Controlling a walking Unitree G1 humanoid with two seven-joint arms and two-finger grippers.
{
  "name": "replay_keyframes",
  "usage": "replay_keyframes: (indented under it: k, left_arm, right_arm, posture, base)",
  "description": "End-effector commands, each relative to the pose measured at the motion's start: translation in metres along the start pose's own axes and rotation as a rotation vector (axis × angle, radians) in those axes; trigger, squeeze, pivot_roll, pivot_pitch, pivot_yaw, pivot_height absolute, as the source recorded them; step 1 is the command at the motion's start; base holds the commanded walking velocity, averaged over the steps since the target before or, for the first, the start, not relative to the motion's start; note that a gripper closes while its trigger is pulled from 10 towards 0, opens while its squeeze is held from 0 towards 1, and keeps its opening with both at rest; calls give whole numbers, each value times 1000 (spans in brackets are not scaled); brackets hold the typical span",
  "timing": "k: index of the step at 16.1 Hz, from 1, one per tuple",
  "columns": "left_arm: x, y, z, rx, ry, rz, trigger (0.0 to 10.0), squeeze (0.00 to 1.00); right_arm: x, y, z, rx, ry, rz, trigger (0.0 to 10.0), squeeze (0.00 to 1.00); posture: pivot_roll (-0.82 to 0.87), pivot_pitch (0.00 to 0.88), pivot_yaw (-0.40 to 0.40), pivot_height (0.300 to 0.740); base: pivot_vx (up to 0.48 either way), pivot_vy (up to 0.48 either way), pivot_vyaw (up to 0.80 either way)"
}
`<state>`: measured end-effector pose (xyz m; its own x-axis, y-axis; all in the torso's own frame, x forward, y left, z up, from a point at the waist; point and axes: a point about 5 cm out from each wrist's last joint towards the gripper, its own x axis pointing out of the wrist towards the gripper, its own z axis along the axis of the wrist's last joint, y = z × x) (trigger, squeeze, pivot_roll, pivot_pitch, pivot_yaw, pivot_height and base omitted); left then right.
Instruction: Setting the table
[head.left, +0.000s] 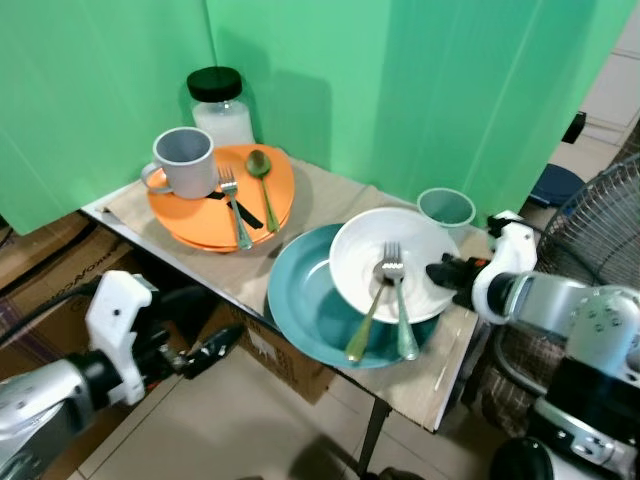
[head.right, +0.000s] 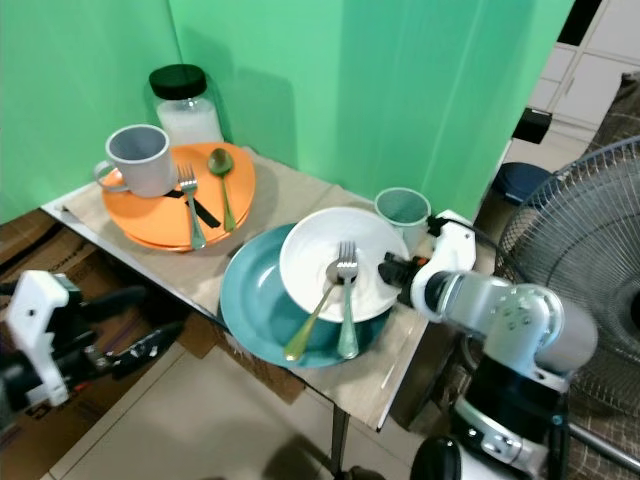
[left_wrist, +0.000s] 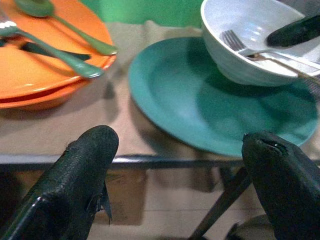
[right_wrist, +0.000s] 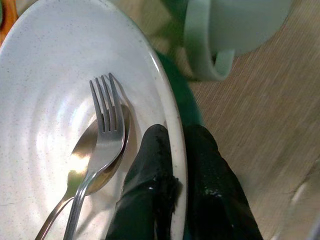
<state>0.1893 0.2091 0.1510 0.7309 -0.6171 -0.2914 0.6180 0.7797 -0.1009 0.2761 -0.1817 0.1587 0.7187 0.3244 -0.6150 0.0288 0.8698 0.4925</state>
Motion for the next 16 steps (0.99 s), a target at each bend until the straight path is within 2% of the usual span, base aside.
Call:
replay_keyframes:
  k: [1, 2, 4, 6, 8, 11, 14, 16]
  left_arm:
    - [8, 1, -8, -29, 11, -36, 10000, 1000]
    - [14, 5, -12, -46, 10, -43, 10000, 1000]
    - [34, 19, -22, -127, 16, -50, 10000, 1000]
    - [44, 31, -31, -171, 60, -28, 10000, 1000]
    - [50, 37, -29, -234, 29, -35, 10000, 1000]
    - [66, 40, -24, -323, -21, -129, 10000, 1000]
    - [80, 46, -36, -371, 41, -148, 10000, 1000]
    - [87, 48, -42, -369, 94, -156, 10000, 988]
  right_arm:
    - [-8, 9, 9, -41, -46, 62, 0, 0]
    - [-9, 7, 10, -47, -48, 61, 0, 0]
    - [-14, 1, 9, -52, -53, 48, 0, 0]
    - [-17, -1, 8, -55, -68, 42, 0, 0]
    - [-20, -1, 8, -56, -83, 42, 0, 0]
    - [-21, 0, 4, -53, -87, 49, 0, 0]
    - [-22, -2, 1, -49, -87, 44, 0, 0]
    - [-26, -7, 0, -45, -99, 24, 0, 0]
  posture:
    - [-20, 0, 4, 740]
    - [-26, 0, 8, 740]
    - [-38, 0, 19, 740]
    - [-61, 0, 46, 740]
    - [-72, 0, 58, 740]
    - [-83, 0, 74, 740]
    - [-88, 0, 84, 740]
    - [-98, 0, 97, 740]
  base:
    - [0, 0, 0]
    - [0, 0, 0]
    - [0, 0, 0]
    - [0, 0, 0]
    - [0, 0, 0]
    - [0, 0, 0]
    - [0, 0, 0]
    - [0, 0, 0]
